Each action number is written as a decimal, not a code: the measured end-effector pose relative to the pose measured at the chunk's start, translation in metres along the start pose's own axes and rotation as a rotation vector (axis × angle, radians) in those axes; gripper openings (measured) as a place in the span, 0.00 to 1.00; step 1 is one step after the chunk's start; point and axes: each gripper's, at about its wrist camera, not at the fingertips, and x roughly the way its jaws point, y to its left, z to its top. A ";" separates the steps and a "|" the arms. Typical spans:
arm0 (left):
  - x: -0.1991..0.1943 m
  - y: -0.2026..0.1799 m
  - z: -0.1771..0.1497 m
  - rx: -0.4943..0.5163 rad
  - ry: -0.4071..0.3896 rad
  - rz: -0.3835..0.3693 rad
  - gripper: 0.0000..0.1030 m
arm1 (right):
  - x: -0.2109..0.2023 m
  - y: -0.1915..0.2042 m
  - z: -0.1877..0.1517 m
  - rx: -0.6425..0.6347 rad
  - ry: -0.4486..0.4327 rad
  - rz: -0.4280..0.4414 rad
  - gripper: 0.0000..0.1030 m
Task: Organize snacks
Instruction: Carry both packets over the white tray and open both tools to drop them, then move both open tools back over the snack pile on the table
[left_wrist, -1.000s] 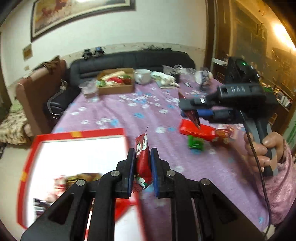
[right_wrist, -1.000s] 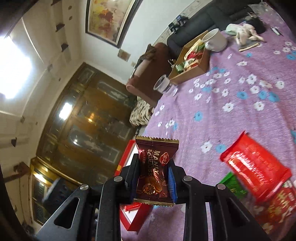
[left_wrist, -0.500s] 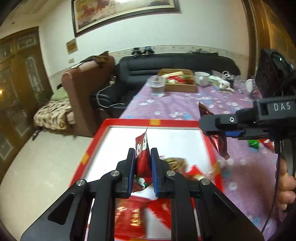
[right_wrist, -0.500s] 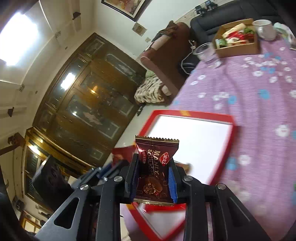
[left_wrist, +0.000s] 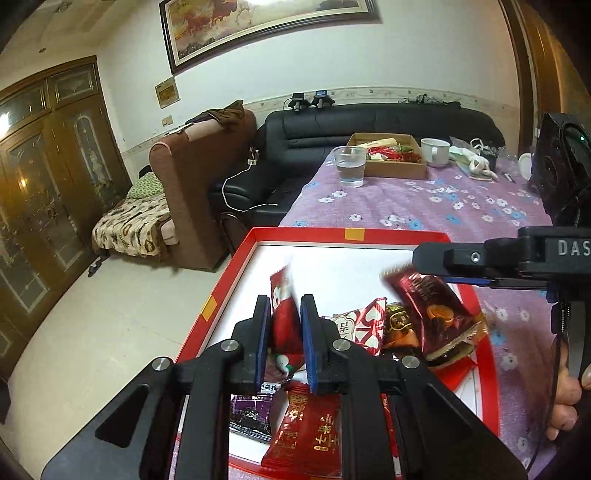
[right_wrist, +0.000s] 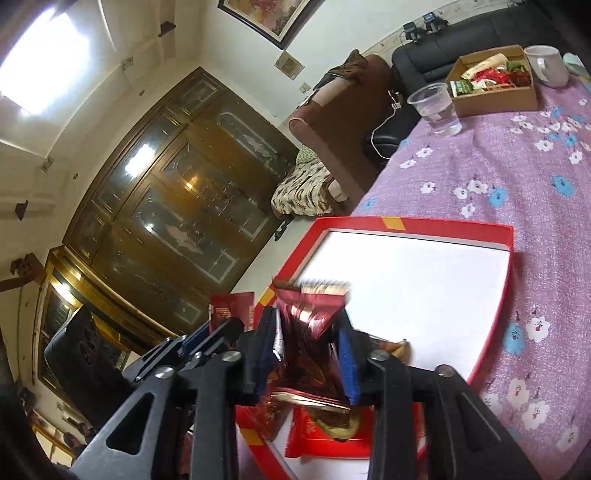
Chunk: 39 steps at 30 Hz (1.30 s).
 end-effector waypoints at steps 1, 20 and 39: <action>0.000 -0.002 0.000 0.006 -0.001 0.016 0.14 | 0.000 -0.001 0.000 0.002 -0.001 -0.002 0.51; -0.007 -0.019 0.004 0.069 -0.028 0.137 0.65 | -0.019 -0.011 0.005 0.015 -0.044 0.001 0.67; -0.008 -0.024 0.005 0.081 -0.012 0.117 0.65 | -0.021 -0.011 0.006 0.020 -0.042 0.010 0.68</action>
